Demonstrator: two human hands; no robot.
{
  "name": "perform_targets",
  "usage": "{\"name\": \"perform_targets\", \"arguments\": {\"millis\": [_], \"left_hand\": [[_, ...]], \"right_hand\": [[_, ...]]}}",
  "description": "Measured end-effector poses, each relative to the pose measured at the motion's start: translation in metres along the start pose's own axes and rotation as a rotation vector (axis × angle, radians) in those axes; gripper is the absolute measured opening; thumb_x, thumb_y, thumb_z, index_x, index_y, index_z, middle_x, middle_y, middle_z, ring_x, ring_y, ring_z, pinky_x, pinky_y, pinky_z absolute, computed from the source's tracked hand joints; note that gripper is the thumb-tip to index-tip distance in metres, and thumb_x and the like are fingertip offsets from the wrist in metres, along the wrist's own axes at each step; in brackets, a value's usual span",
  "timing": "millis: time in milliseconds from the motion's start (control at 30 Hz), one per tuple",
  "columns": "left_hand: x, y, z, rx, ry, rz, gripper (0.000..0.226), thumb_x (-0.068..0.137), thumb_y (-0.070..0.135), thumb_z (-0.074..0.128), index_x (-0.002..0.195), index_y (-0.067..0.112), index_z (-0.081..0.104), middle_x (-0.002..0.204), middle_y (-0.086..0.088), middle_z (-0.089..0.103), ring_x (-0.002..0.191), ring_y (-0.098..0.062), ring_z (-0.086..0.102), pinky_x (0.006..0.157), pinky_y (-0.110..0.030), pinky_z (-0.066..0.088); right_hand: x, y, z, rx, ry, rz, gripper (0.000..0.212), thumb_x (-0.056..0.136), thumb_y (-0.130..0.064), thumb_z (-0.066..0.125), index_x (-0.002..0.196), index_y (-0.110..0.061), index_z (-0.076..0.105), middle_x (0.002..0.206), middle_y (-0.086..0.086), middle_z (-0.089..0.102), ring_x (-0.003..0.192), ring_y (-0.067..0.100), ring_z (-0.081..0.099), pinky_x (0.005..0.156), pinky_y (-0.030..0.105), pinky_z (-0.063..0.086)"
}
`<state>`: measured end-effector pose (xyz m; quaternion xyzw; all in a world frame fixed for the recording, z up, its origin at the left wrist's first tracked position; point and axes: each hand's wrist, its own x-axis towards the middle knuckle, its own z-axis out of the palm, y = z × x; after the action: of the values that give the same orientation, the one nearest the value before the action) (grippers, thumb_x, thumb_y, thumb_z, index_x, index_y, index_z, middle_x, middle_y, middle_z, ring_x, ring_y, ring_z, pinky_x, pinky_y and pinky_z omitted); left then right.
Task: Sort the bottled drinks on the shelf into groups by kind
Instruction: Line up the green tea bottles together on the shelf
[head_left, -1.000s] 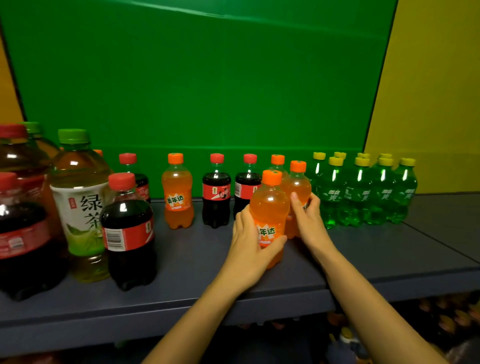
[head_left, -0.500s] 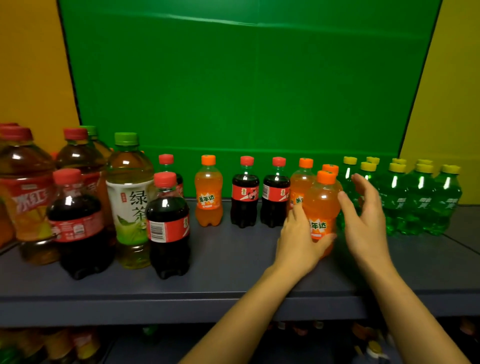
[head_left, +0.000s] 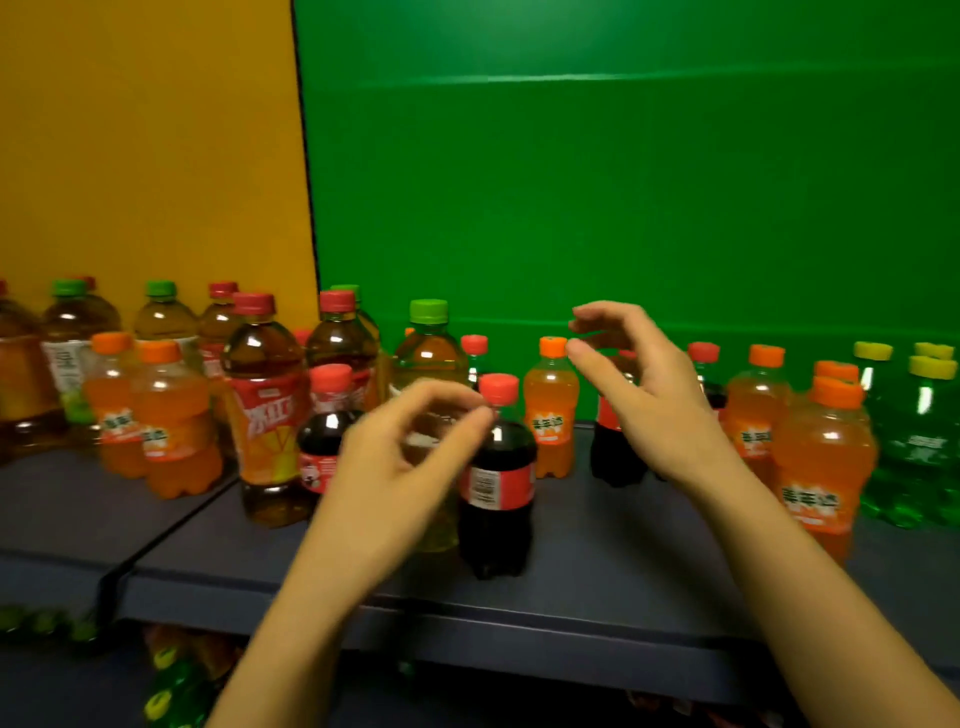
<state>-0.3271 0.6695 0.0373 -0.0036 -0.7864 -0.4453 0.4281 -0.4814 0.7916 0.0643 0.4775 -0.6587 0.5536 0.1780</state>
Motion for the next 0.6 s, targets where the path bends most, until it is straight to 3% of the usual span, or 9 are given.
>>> {"name": "perform_targets", "arguments": {"millis": [100,167,300,367,467,600], "left_hand": [[0.009,-0.004,-0.051,0.092,0.173,0.043,0.017,0.079,0.032,0.062,0.091,0.021,0.065,0.087,0.006,0.068,0.082,-0.004,0.063,0.073,-0.019,0.051],[0.016,-0.013,-0.077,0.174,0.259,0.063,0.013,0.083,0.028,0.065,0.093,0.02,0.064,0.086,0.008,0.067,0.083,-0.001,0.062,0.073,-0.017,0.05],[0.023,-0.034,-0.112,0.307,0.375,0.094,0.014,0.085,0.023,0.063,0.098,0.018,0.06,0.092,0.014,0.062,0.084,0.007,0.057,0.071,-0.007,0.045],[0.024,-0.047,-0.127,0.323,0.425,0.093,0.015,0.086,0.02,0.062,0.1,0.016,0.058,0.093,0.01,0.061,0.082,0.006,0.056,0.07,-0.007,0.045],[0.023,-0.065,-0.143,0.324,0.463,0.077,0.018,0.086,0.02,0.061,0.102,0.018,0.055,0.096,0.001,0.061,0.084,0.002,0.057,0.069,-0.008,0.046],[0.03,-0.072,-0.157,0.344,0.427,0.076,0.02,0.085,0.022,0.062,0.103,0.019,0.054,0.099,0.0,0.06,0.09,-0.009,0.058,0.07,-0.012,0.047]], "right_hand": [[0.017,-0.019,0.033,0.016,-0.123,0.053,0.032,0.083,-0.034,0.065,0.11,-0.021,0.054,0.11,-0.006,0.06,0.096,0.005,0.058,0.083,0.018,0.045],[0.028,-0.029,0.049,-0.038,-0.197,0.094,0.043,0.079,-0.042,0.065,0.114,-0.02,0.054,0.111,-0.01,0.058,0.093,0.001,0.058,0.081,0.016,0.045],[0.047,-0.04,0.066,-0.264,-0.385,0.183,0.076,0.058,-0.063,0.067,0.12,-0.023,0.049,0.114,-0.007,0.059,0.1,0.012,0.058,0.089,0.032,0.048],[0.053,-0.044,0.073,-0.403,-0.499,0.208,0.082,0.052,-0.067,0.068,0.119,-0.025,0.046,0.115,-0.005,0.058,0.103,0.016,0.057,0.089,0.034,0.047],[0.057,-0.044,0.084,-0.486,-0.606,0.229,0.08,0.052,-0.062,0.075,0.117,-0.031,0.041,0.118,-0.007,0.056,0.11,0.017,0.054,0.095,0.036,0.045],[0.059,-0.043,0.088,-0.457,-0.56,0.219,0.056,0.051,-0.054,0.08,0.094,-0.036,0.049,0.11,-0.009,0.062,0.105,0.016,0.058,0.094,0.038,0.047]]}}
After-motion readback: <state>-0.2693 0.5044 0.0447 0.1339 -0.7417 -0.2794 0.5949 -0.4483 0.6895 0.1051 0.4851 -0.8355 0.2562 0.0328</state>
